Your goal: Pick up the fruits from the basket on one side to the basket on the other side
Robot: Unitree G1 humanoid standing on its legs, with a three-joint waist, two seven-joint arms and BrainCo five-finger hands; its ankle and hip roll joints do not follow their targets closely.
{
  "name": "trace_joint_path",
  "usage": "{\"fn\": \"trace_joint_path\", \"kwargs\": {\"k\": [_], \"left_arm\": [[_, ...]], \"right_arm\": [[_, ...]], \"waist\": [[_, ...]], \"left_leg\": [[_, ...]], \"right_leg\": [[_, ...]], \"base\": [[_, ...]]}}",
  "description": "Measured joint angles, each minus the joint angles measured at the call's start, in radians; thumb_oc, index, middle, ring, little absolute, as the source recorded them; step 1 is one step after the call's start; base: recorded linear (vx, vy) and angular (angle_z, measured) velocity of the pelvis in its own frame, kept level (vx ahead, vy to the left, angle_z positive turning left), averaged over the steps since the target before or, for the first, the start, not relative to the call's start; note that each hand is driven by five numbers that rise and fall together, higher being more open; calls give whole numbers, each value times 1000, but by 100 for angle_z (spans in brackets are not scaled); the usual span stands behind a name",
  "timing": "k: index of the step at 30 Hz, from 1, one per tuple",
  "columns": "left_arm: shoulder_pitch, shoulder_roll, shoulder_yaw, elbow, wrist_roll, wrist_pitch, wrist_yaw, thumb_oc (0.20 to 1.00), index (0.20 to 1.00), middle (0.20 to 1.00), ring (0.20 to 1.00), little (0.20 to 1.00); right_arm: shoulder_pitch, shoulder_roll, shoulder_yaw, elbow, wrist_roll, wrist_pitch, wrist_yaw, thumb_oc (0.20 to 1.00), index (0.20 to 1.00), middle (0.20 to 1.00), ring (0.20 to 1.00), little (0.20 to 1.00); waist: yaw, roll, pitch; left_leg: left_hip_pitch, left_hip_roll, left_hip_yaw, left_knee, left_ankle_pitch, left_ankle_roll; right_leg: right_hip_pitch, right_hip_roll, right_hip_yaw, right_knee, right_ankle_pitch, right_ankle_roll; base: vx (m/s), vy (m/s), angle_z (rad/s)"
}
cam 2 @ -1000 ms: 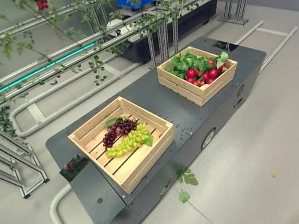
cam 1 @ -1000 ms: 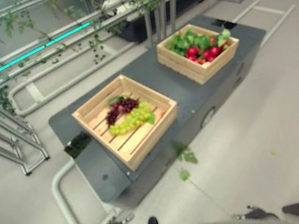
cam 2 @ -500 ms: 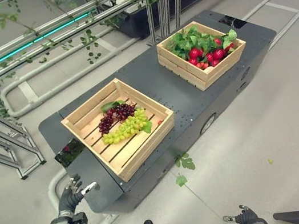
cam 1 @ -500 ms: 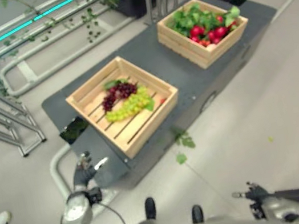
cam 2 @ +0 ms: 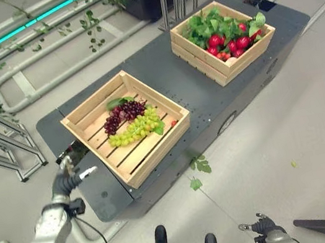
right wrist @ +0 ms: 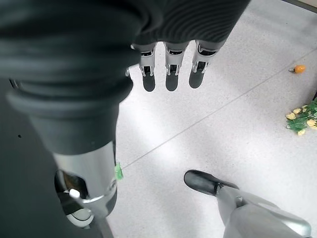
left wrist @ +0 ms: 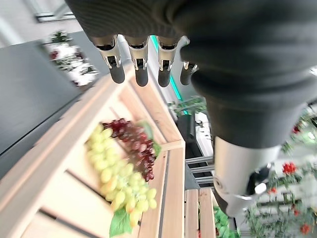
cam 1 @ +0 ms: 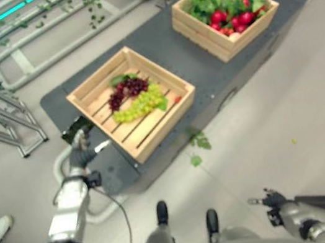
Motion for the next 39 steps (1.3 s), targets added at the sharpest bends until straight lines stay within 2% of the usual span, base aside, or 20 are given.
{"fn": "trace_joint_path", "kwargs": {"k": [3,5,7,10,12,13,18,19,21,26,31,39], "left_arm": [[-56,42,-44,21,60,13,0,1000,1000,1000,1000,1000],[-128,62,-105,99,76,16,-1,1000,1000,1000,1000,1000],[-165,65,-114,131,77,19,2,1000,1000,1000,1000,1000],[-239,118,-158,203,116,20,15,1000,1000,1000,1000,1000],[-303,126,-185,253,122,22,34,1000,1000,1000,1000,1000],[-346,139,-228,277,144,21,41,1000,1000,1000,1000,1000],[-437,139,-280,332,173,21,58,1000,1000,1000,1000,1000],[-465,139,-307,352,192,22,61,1000,1000,1000,1000,1000],[-521,153,-375,382,212,26,66,1000,1000,1000,1000,1000],[-597,155,-446,443,272,33,69,1000,1000,1000,1000,1000],[-640,151,-470,521,275,41,76,1000,1000,1000,1000,1000],[-712,129,-567,656,388,61,78,1000,1000,1000,1000,1000]], "right_arm": [[-17,-2,4,3,3,0,-1,1000,1000,1000,1000,1000],[-38,-1,5,54,9,-1,-2,1000,1000,1000,1000,1000],[-35,-1,8,60,9,-1,-4,1000,1000,1000,1000,1000],[-20,-1,9,43,9,-1,-5,1000,1000,1000,1000,1000],[-14,-4,23,43,10,-2,-7,1000,1000,1000,1000,1000],[-18,-5,38,40,10,-3,-9,1000,1000,1000,1000,1000],[-33,-1,45,25,12,-15,-20,1000,1000,1000,1000,1000],[-32,-2,60,24,13,-18,-23,1000,1000,1000,1000,1000],[-36,-1,79,23,23,-24,-23,1000,1000,1000,1000,1000],[-42,2,84,4,40,-30,-24,1000,1000,1000,1000,1000],[-49,2,97,-1,49,-33,-35,1000,1000,1000,1000,1000],[-61,6,121,-13,70,-55,-45,1000,1000,1000,1000,1000]], "waist": [[-7,-1,8],[-19,0,22],[-22,1,35],[-48,-2,65],[-64,-8,80],[-66,-8,87],[-76,-14,104],[-85,-17,111],[-75,-16,118],[-94,-28,144],[-107,-40,156],[-109,-51,184]], "left_leg": [[-27,0,-1,0,4,-2],[-32,1,0,0,5,-2],[-48,1,3,0,5,-2],[-65,1,1,0,9,-1],[-65,2,5,0,9,-1],[-73,1,4,0,9,-1],[-85,1,18,0,9,0],[-86,1,26,0,9,0],[-101,2,25,0,10,1],[-119,0,28,0,12,4],[-141,0,31,0,14,6],[-152,-2,53,0,16,9]], "right_leg": [[-22,4,-1,1,4,-3],[-33,4,1,0,4,-3],[-46,4,3,1,7,-4],[-61,4,0,1,10,-3],[-67,1,3,1,11,-2],[-73,1,2,1,12,-1],[-91,-2,3,1,18,1],[-95,-2,4,1,20,0],[-109,1,2,1,23,-1],[-129,-3,3,1,29,1],[-155,-7,6,1,34,4],[-177,-13,20,3,44,7]], "base": [[0,0,0],[-17,17,-2],[-15,23,-7],[0,0,0],[-3,24,-6],[0,0,0],[-12,16,-8],[-25,31,-7],[-9,10,-2],[-14,11,-3],[-6,9,-2],[-26,20,-7]]}}
